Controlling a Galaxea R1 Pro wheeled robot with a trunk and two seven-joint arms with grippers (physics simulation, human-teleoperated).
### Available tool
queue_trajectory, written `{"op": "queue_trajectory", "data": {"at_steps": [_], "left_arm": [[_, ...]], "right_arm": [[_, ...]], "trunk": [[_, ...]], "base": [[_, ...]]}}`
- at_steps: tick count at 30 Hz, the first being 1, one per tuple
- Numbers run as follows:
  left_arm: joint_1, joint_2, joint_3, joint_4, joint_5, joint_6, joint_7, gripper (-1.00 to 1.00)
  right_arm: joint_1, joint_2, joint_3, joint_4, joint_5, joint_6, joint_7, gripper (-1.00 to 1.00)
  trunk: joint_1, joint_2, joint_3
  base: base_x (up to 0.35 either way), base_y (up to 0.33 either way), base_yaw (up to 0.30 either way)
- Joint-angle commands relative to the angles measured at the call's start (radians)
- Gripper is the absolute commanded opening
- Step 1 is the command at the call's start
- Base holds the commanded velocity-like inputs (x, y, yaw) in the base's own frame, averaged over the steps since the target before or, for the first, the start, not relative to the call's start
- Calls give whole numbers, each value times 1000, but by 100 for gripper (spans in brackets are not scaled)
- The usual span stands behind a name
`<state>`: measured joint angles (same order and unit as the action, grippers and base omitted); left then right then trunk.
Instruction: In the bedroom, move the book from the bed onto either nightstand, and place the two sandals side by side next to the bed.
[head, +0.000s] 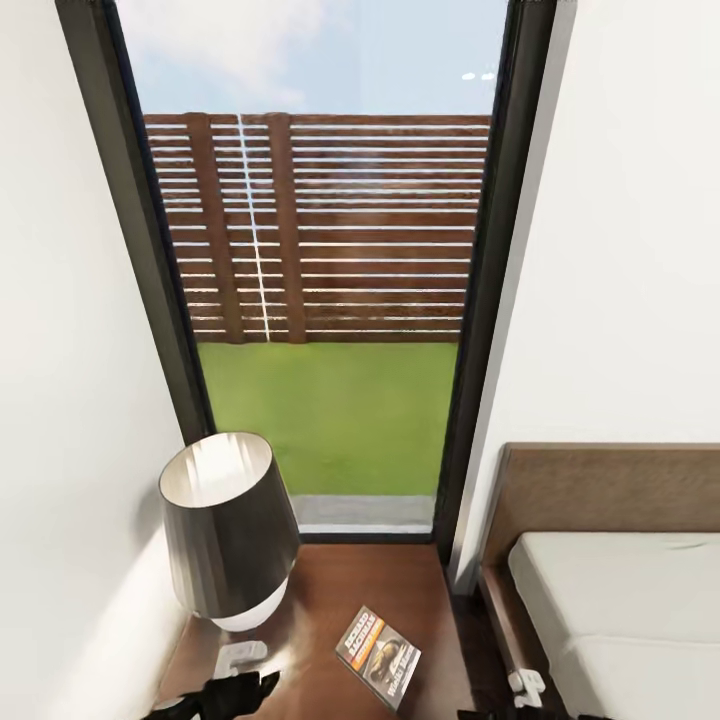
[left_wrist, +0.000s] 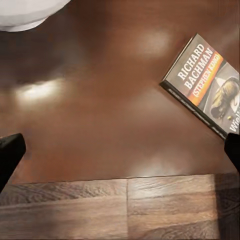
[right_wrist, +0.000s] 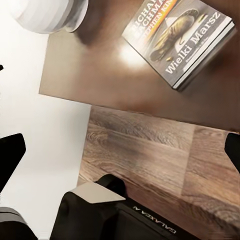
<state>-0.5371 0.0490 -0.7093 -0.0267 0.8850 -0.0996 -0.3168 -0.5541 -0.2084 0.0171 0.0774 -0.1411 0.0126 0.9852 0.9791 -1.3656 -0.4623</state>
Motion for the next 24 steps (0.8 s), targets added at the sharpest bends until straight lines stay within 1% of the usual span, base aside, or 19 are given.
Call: {"op": "queue_trajectory", "data": {"at_steps": [1, 5, 7, 10, 12, 14, 18, 21, 23, 24], "left_arm": [[0, 0, -9, 3, 8, -5, 14, 100], [14, -3, -10, 7, 7, -10, 176, 100], [20, -5, -10, 8, 7, -10, 225, 100], [25, -6, -10, 8, 8, -8, 248, 100], [32, -10, -10, 8, 8, -5, 256, 100], [55, -22, -10, 8, 8, -3, 259, 100], [102, -36, -10, 8, 8, -2, 261, 100], [128, -38, -10, 8, 8, -2, 261, 100], [151, -39, -10, 8, 8, -2, 261, 100], [157, -39, -10, 8, 8, -2, 261, 100]], "right_arm": [[3, 0, 1, 4, -8, 1, 4, 100], [22, 2, 1, 4, -8, 1, 3, 100], [25, 2, 1, 4, -8, 2, 3, 100], [27, 3, 1, 4, -8, 2, 2, 100], [40, 3, 1, 4, -8, 3, 2, 100], [63, 3, 1, 4, -8, 3, 1, 100], [81, 4, 1, 4, -7, 3, 0, 100], [123, 4, 1, 4, -7, 3, 0, 100], [164, 4, 1, 4, -7, 3, -2, 100], [170, 4, 1, 4, -7, 3, -3, 100]], "trunk": [[-4, 7, 2], [-19, 35, 15], [-27, 49, 21], [-38, 70, 30], [-46, 84, 37], [-54, 98, 43], [-69, 126, 55], [-81, 147, 65], [-88, 161, 71], [-92, 168, 74]], "base": [[0, 0, 0], [0, 0, 0], [0, 0, 0], [0, 0, 0], [0, 0, 0], [0, 0, 0], [0, 0, 0], [0, 0, 0], [0, 0, 0], [0, 0, 0]]}}
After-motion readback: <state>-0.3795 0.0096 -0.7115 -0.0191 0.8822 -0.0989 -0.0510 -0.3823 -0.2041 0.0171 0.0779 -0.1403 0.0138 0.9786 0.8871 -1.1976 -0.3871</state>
